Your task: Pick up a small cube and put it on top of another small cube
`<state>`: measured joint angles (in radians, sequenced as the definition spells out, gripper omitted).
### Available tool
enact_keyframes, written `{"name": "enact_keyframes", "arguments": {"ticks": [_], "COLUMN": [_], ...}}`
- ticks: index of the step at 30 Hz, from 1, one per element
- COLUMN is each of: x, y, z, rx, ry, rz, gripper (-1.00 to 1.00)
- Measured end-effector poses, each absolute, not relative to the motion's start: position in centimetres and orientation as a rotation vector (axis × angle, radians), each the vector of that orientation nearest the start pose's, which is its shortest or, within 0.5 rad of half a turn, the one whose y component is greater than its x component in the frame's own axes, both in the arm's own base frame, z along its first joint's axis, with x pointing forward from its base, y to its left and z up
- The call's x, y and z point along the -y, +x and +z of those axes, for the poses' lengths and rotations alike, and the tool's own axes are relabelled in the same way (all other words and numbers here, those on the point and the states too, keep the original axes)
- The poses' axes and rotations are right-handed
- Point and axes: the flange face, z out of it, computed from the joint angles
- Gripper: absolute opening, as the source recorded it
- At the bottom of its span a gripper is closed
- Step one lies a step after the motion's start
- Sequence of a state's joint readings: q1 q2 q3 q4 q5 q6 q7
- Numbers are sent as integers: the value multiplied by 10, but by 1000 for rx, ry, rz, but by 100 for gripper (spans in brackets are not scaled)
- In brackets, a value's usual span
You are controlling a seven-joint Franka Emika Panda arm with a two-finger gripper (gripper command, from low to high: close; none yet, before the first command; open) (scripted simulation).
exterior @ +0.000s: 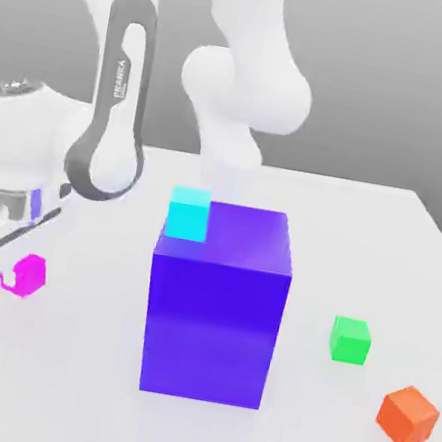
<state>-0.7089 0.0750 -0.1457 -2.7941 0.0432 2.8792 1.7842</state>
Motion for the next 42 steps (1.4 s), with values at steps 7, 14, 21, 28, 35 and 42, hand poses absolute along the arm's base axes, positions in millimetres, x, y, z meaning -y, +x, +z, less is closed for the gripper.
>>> {"name": "enact_keyframes", "arguments": {"ticks": [7, 14, 21, 28, 35, 42], "x": [223, 105, -67, -225, -241, -230], "y": [340, 407, 409, 331, 261, 235], "z": [242, 286, 307, 306, 267, 227], "rx": [-2768, -2324, -1666, -844, -635, -617], "ry": [-1290, -1890, -2478, -2896, -3031, -3116], "rz": [-178, -302, -347, -360, -140, -36], "gripper": [-100, -100, -100, -100, -100, -100]}}
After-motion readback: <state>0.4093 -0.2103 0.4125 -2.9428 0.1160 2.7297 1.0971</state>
